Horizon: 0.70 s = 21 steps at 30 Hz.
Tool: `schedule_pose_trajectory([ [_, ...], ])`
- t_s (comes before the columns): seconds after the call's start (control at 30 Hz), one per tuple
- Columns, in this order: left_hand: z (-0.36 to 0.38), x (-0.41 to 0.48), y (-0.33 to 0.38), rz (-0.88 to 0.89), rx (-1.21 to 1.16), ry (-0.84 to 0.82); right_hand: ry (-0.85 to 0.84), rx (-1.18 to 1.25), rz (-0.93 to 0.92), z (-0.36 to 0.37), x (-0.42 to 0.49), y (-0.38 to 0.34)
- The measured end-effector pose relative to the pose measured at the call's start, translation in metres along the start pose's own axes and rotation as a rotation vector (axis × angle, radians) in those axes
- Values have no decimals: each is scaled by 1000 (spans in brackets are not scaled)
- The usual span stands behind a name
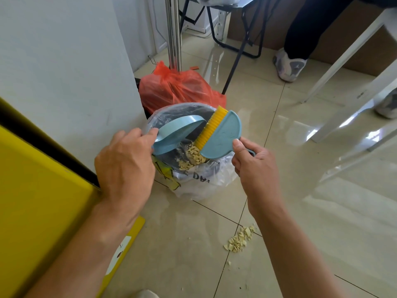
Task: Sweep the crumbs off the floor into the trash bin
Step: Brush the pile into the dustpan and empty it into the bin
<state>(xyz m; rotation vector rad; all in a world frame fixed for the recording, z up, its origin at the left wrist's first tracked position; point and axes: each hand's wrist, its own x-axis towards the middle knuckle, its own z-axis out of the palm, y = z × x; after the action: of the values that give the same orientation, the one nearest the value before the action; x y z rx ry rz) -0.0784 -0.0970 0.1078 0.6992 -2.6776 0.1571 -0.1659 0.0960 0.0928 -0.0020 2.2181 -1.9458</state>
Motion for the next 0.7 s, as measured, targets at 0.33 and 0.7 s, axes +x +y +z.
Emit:
schedule_pose_trajectory([
  [0.33, 1, -5, 2, 41, -56, 37, 28, 27, 70, -13, -9, 6],
  [0.7, 39, -54, -2, 45, -205, 137, 93, 59, 80, -26, -13, 6],
])
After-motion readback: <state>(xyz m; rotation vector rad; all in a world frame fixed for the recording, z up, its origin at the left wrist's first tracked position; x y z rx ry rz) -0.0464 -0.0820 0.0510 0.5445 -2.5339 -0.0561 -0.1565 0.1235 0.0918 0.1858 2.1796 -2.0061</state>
